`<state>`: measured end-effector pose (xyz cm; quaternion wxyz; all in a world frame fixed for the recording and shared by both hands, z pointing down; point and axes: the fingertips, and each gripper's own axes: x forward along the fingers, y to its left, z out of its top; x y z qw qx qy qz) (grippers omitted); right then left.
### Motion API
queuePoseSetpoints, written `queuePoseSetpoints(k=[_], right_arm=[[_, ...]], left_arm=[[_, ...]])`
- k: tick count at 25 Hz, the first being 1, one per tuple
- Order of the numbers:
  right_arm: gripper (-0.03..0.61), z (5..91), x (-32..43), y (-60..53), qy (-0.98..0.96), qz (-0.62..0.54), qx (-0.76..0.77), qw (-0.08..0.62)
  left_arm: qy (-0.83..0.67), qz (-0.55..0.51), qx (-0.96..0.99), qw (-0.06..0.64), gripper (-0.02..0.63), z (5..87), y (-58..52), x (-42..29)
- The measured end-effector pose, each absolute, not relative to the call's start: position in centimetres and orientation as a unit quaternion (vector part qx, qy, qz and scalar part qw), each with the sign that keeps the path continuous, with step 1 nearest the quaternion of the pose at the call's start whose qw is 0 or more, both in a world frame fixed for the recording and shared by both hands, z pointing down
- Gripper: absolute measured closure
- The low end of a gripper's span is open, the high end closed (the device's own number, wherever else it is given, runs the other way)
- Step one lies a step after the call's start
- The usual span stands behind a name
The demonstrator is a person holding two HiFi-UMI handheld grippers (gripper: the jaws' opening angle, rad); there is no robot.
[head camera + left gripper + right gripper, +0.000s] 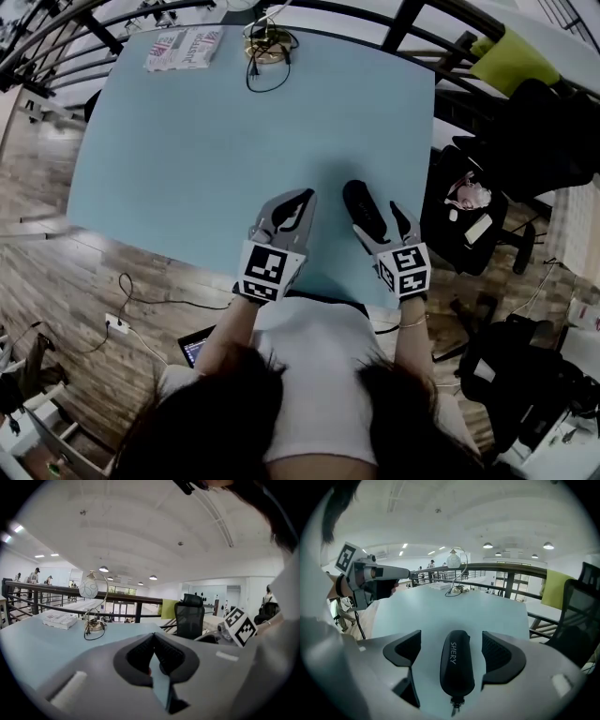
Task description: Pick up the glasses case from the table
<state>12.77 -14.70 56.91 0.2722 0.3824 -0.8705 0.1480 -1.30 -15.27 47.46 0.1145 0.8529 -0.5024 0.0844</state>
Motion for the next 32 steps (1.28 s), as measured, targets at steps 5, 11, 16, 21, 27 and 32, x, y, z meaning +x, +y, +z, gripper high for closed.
queuePoseSetpoints(k=[5,11,16,21,27,32], right_arm=[[0.198,60.3,12.3,-15.1,-0.864,0.160,0.367,0.306],[0.198,63.4,12.3,-15.6,-0.854,0.177,0.357,0.334],[0.199,65.6,12.1,-15.7,-0.847,0.188,0.345,0.358],[0.199,67.0,12.1,-15.6,-0.841,0.195,0.338,0.375],[0.199,68.3,12.0,-15.6,-0.837,0.199,0.328,0.390],[0.201,68.8,11.7,-15.9,-0.836,0.200,0.327,0.392]], left_arm=[[-0.496,0.087,0.855,0.124,0.557,48.5,-15.2,-0.9],[-0.497,0.091,0.851,0.138,0.557,49.9,-15.3,-1.1],[-0.497,0.097,0.850,0.145,0.557,50.9,-15.6,-1.5],[-0.495,0.099,0.850,0.152,0.557,51.3,-15.6,-1.6],[-0.493,0.102,0.850,0.154,0.557,51.6,-15.5,-1.7],[-0.493,0.105,0.850,0.155,0.557,51.7,-15.6,-2.0]])
